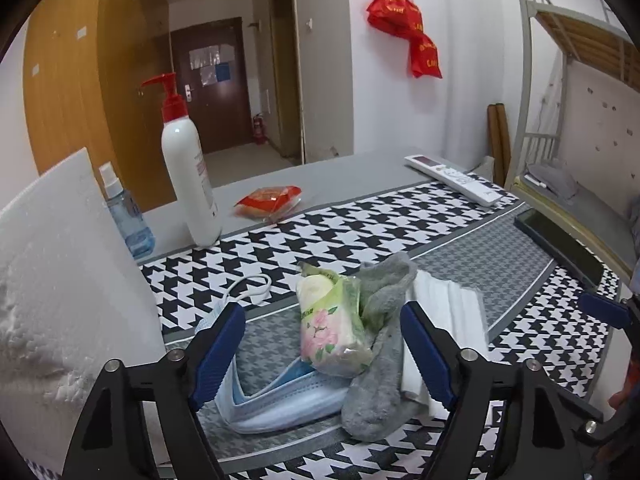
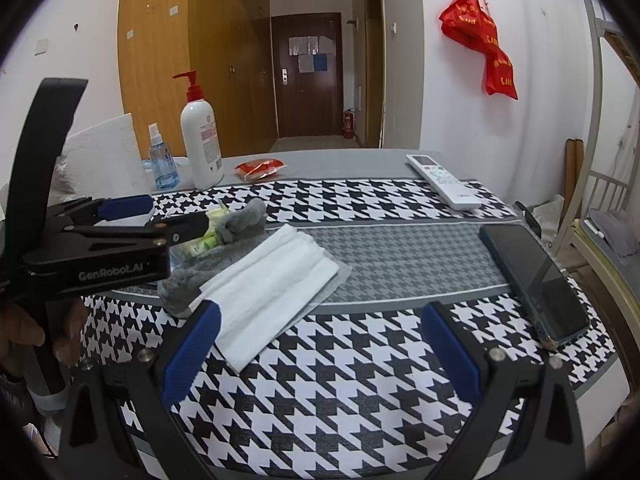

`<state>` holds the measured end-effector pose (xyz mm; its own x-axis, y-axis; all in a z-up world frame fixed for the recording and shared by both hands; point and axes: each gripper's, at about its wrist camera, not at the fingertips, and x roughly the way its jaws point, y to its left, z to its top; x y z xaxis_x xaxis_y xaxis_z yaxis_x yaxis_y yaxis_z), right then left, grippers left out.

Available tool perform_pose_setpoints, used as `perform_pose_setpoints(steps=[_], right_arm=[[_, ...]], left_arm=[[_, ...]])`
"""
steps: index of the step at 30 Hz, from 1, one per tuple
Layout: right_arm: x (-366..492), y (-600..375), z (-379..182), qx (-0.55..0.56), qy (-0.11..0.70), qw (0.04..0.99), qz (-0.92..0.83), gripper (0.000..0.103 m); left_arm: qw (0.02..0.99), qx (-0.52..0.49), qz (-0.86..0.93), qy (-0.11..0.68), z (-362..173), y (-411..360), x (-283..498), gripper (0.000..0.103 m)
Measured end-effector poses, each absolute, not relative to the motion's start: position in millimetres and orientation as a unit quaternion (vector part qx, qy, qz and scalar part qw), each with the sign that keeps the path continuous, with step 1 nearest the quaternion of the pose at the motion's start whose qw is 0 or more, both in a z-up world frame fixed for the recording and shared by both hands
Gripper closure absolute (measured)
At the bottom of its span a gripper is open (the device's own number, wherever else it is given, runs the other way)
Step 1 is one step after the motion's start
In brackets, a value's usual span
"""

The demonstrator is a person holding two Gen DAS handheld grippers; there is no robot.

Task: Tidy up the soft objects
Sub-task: 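Lower the left gripper onto the floral tissue pack and close it, then lift the tissue pack with the left gripper while the right gripper grasps the white napkin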

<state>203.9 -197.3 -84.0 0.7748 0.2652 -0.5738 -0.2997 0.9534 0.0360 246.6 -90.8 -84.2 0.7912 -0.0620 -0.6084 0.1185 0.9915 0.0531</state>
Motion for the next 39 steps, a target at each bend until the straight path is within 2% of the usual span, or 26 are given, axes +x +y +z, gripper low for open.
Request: perform_pose_setpoints(steps=[3, 7, 10, 12, 16, 18, 21, 27, 32, 39], right_arm=[[205, -197, -83, -0.030, 0.300, 0.942, 0.148, 0.001], [205, -195, -82, -0.035, 0.300, 0.942, 0.148, 0.001], [206, -193, -82, -0.035, 0.302, 0.941, 0.149, 0.001], [208, -191, -82, -0.038, 0.303, 0.940, 0.150, 0.001], [213, -186, -83, -0.041, 0.311, 0.937, 0.155, 0.001], [216, -182, -85, -0.049, 0.317, 0.935, 0.153, 0.001], [220, -176, -86, -0.054, 0.327, 0.930, 0.159, 0.001], [226, -163, -88, -0.056, 0.342, 0.922, 0.176, 0.001], [232, -156, -92, -0.054, 0.364, 0.912, 0.181, 0.013], [241, -149, -97, -0.050, 0.387, 0.903, 0.177, 0.033]], left_arm=[[0.939, 0.044, -0.048, 0.337, -91, -92, 254, 0.038], [0.936, 0.048, -0.052, 0.346, -96, -93, 258, 0.041], [0.933, 0.043, -0.054, 0.352, -98, -91, 262, 0.048], [0.930, 0.034, -0.056, 0.362, -100, -88, 265, 0.059], [0.923, 0.016, -0.069, 0.379, -104, -83, 270, 0.061], [0.920, 0.009, -0.075, 0.385, -106, -82, 273, 0.068], [0.922, 0.001, -0.077, 0.379, -105, -79, 271, 0.071], [0.931, -0.013, -0.084, 0.356, -96, -72, 259, 0.072], [0.940, -0.021, -0.090, 0.327, -85, -69, 246, 0.072], [0.951, -0.021, -0.094, 0.292, -75, -66, 232, 0.072]])
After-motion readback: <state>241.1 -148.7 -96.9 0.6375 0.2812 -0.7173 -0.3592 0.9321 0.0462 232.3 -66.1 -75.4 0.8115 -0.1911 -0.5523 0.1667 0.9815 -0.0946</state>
